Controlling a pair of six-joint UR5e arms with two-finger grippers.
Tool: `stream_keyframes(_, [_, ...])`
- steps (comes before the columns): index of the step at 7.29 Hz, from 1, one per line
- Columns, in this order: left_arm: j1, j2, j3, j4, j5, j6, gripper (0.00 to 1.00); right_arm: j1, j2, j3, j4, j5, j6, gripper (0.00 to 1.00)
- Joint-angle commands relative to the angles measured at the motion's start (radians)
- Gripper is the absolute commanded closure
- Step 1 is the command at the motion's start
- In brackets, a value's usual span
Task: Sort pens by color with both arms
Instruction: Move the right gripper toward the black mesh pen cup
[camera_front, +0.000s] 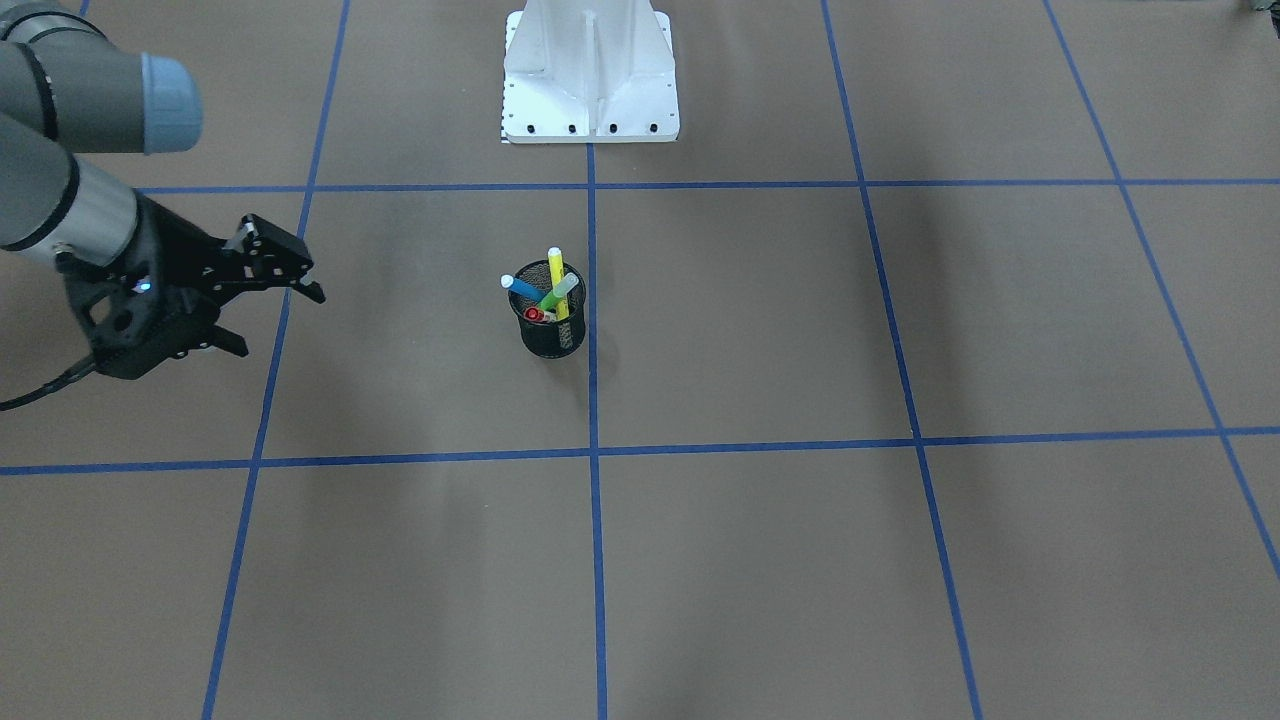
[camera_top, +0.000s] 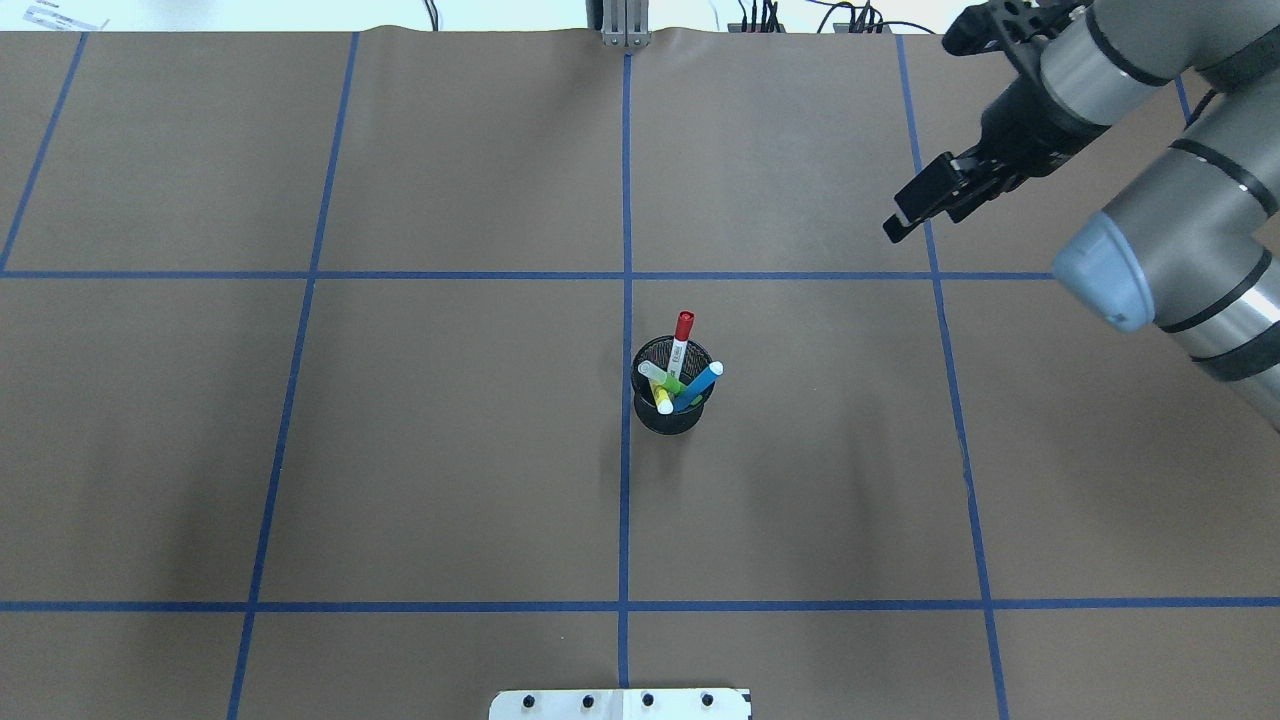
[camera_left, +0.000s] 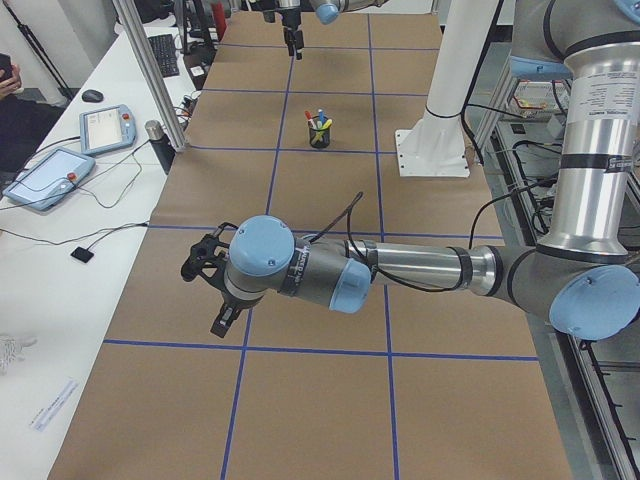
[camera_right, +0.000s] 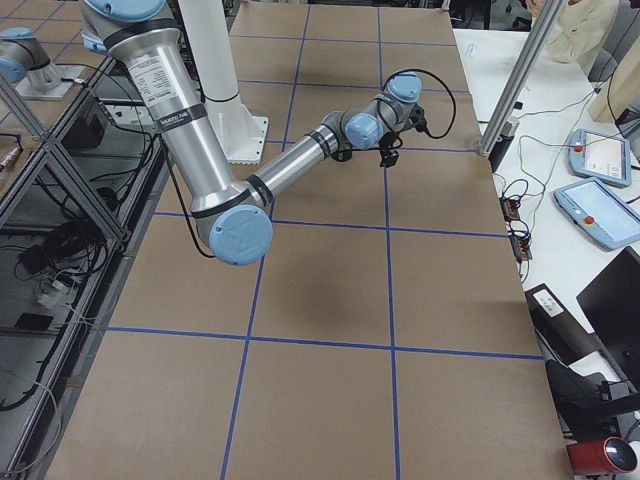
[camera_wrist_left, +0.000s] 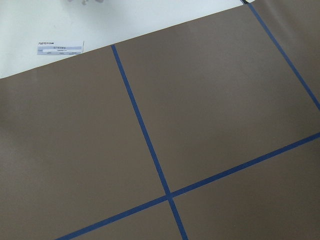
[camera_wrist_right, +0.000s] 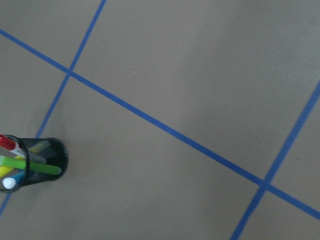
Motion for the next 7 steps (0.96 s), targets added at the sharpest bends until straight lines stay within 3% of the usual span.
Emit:
stream_keyframes(1, [0.005,-0.006,-0.001,0.007,-0.021,-0.019,0.00,-0.156,0.015,-0.004,0.193,-0.135,0.295,0.03])
stream_keyframes(5, [0.011,-0.006,-0.002,0.006,-0.027,-0.019,0.00,-0.255,0.018,-0.008,0.228,-0.229,0.549,0.02])
stream_keyframes(7, [0.011,-0.006,-0.004,0.006,-0.027,-0.019,0.00,-0.285,0.022,-0.037,0.333,-0.254,0.655,0.02])
